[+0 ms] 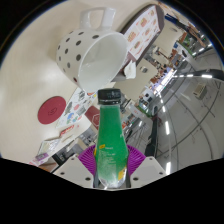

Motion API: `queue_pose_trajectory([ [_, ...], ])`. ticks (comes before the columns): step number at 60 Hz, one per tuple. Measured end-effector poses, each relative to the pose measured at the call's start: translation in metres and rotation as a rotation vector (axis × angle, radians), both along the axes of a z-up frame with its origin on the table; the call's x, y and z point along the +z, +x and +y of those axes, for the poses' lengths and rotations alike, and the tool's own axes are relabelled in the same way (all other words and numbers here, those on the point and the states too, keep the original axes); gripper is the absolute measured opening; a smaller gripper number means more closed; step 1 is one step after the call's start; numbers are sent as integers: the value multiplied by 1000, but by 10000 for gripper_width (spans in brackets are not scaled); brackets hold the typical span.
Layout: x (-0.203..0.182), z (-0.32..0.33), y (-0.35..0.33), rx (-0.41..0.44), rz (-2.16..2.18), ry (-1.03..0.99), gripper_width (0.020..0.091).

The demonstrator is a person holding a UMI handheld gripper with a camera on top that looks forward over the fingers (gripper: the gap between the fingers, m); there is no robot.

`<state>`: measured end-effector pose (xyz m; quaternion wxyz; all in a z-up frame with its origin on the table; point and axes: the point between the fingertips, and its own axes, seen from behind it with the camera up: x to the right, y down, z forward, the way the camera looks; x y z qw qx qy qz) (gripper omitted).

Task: Pour water

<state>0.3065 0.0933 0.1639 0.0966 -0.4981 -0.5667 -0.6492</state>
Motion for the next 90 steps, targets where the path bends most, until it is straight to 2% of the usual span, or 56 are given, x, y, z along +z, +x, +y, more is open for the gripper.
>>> queue_pose_trajectory([
  [10,-2,3,-2,-3,113,22,359],
  [25,1,7,-10,-141,1137,477,366],
  [37,-43,5,7,-230,1711,685,365],
  [48,-88,1,8,-284,2022,686,363],
  [50,-94,1,7,-281,2059,669,374],
  [52,-92,6,4,-238,2084,692,366],
  [65,-92,6,7,-196,2128,693,367],
  [73,-92,4,5,-212,2129,666,455],
  [78,-95,-3,0,-259,2135,601,550],
  [80,-102,-8,1,-322,2137,575,632],
  [83,-103,-19,-2,-388,2149,543,794],
  [85,-99,-26,-2,-408,2153,539,859],
  [90,-85,-46,4,-452,2104,561,846],
])
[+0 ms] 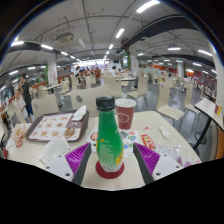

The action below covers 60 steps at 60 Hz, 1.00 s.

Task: Pour water

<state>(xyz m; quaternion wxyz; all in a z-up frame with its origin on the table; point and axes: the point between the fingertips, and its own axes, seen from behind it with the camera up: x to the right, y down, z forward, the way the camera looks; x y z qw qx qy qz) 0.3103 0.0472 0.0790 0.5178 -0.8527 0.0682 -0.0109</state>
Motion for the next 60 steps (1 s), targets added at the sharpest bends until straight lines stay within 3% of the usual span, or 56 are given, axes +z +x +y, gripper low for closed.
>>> queue_pose_trajectory([
  [16,95,-80,-37,-103,-114,-75,847],
  [31,179,-148,-115,-201,-101,-100,846],
  [40,206,-171,-147,-223,-144,-114,847],
  [50,214,-195,-135,-335,-143,-146,849],
  [60,201,-190,-164,-289,30,-136,848],
])
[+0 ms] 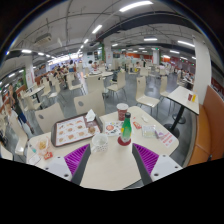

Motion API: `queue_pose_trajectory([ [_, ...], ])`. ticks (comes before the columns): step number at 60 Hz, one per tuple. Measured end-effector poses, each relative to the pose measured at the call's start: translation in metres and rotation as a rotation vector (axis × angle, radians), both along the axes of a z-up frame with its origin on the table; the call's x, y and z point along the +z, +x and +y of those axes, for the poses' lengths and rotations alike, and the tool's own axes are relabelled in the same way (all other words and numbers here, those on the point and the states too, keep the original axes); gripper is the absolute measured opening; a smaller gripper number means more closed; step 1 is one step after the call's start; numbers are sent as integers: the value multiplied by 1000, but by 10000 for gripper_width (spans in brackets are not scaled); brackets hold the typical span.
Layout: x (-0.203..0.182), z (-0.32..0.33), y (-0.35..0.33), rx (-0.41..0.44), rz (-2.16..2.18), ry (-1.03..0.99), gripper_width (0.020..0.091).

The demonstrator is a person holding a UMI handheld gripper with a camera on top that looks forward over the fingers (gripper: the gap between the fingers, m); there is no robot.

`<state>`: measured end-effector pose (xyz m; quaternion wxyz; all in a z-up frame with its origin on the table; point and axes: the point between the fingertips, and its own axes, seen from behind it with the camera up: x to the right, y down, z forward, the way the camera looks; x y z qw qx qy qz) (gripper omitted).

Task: Pour water

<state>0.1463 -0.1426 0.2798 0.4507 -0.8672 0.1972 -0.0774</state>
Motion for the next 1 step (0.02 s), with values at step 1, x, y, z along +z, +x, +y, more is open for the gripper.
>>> queue_pose_trajectory([
  [1,0,1,1,-5,8,5,846],
])
